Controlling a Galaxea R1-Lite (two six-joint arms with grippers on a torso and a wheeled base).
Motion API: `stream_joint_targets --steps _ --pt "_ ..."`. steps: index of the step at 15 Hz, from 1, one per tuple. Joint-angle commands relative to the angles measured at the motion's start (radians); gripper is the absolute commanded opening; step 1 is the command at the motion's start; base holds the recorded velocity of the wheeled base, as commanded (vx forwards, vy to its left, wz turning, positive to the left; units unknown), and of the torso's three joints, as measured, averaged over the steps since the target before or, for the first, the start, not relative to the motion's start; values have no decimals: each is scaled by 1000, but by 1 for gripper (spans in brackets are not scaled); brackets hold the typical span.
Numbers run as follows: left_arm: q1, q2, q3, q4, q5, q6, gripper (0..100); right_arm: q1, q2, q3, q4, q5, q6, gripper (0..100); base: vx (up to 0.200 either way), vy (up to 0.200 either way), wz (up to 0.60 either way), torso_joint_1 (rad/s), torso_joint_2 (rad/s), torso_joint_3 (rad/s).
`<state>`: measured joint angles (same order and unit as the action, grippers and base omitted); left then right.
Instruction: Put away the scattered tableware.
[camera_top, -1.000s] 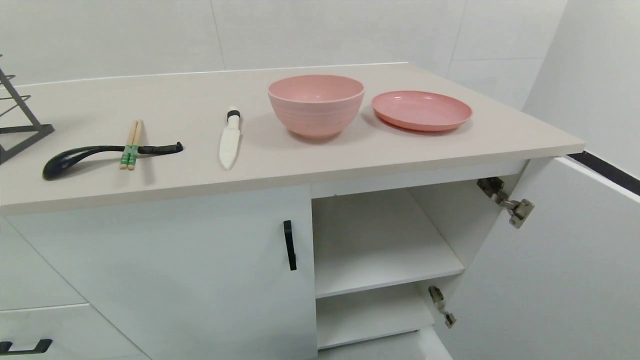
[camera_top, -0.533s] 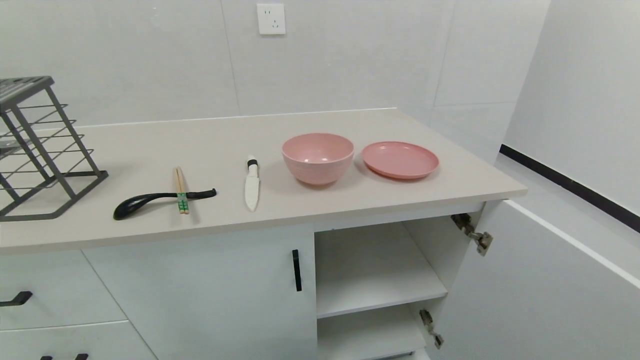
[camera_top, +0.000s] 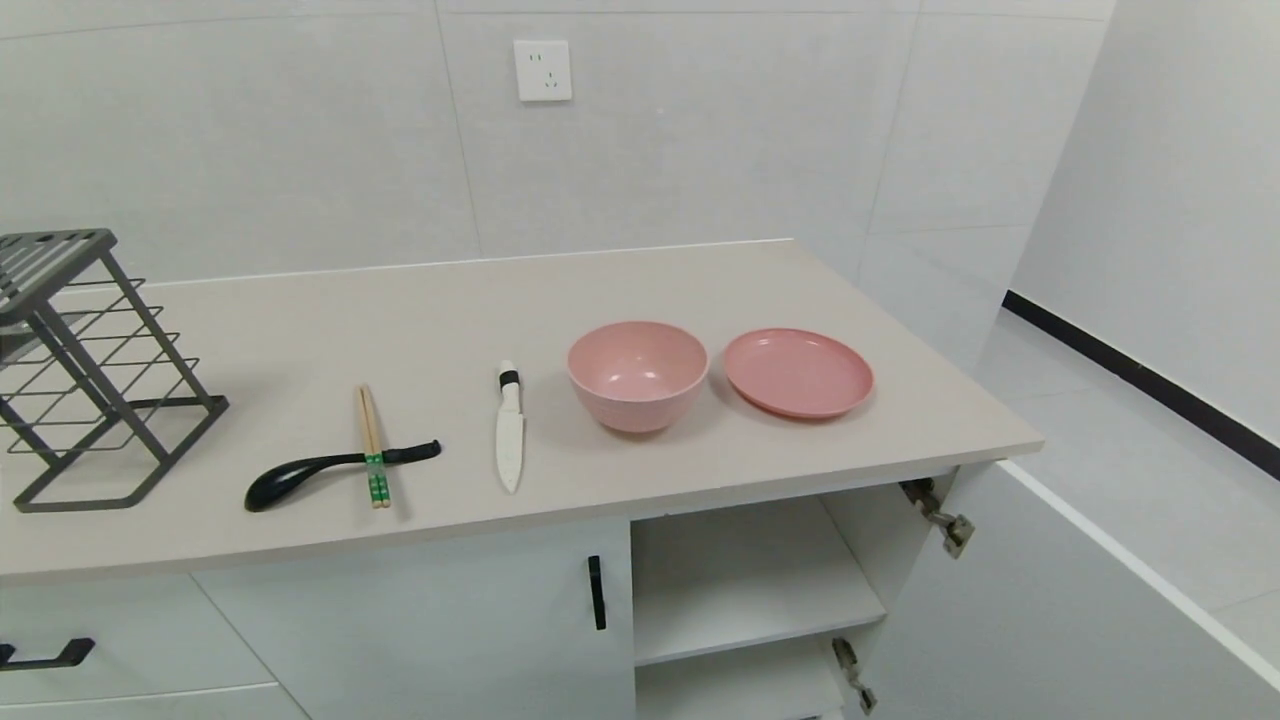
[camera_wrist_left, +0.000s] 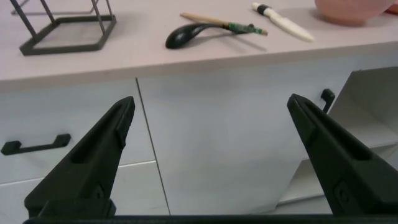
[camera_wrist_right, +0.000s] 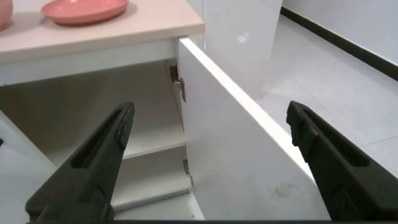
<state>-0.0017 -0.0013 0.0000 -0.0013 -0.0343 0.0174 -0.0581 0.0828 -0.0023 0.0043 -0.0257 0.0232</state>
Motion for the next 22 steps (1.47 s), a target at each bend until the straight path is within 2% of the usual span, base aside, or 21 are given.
stream_joint_targets --steps 1,3,11,20,22 --pt "-1 1 0 0 -3 -1 100 0 2 -1 0 0 0 100 0 0 0 261 -505 -256" --pt "-1 1 0 0 -26 2 100 0 2 1 0 0 0 100 0 0 0 115 -227 -115" --pt "0 1 0 1 -26 -8 100 0 2 -1 0 0 0 100 0 0 0 24 -45 -20" --pt "0 1 0 1 -23 -8 100 0 2 -1 0 0 0 100 0 0 0 243 -479 -243" --pt "0 1 0 1 -23 -8 100 0 2 -1 0 0 0 100 0 0 600 76 -136 -71"
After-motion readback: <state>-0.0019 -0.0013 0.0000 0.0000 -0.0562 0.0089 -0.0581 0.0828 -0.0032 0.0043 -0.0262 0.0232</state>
